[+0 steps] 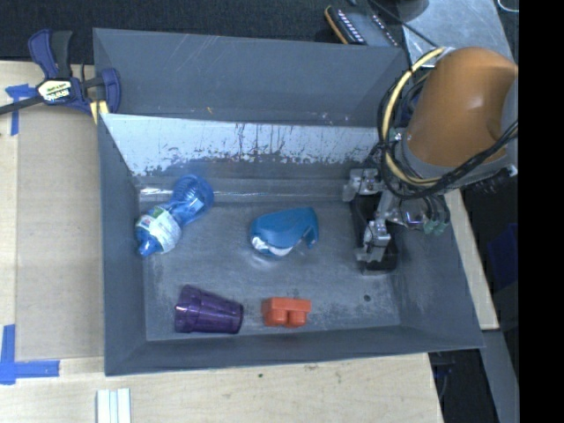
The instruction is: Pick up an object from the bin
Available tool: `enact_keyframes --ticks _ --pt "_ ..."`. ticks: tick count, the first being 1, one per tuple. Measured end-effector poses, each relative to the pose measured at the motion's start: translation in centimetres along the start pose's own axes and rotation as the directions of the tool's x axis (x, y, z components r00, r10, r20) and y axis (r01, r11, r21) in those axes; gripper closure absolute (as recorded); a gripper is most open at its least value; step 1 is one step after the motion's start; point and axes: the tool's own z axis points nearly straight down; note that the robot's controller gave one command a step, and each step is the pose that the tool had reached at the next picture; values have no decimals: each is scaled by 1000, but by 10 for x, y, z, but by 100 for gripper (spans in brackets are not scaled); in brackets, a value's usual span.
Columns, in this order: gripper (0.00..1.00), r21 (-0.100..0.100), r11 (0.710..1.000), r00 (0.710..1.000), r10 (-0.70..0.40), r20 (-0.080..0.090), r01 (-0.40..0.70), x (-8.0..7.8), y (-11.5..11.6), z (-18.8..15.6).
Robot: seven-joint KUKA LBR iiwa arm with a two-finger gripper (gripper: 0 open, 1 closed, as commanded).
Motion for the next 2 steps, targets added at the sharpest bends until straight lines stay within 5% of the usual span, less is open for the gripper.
enact_keyframes --ticks 1,2 --pt "0 1 1000 1000 -2 9 2 -2 0 -5" --pt "0 1 976 976 -216 9 216 -57 49 49"
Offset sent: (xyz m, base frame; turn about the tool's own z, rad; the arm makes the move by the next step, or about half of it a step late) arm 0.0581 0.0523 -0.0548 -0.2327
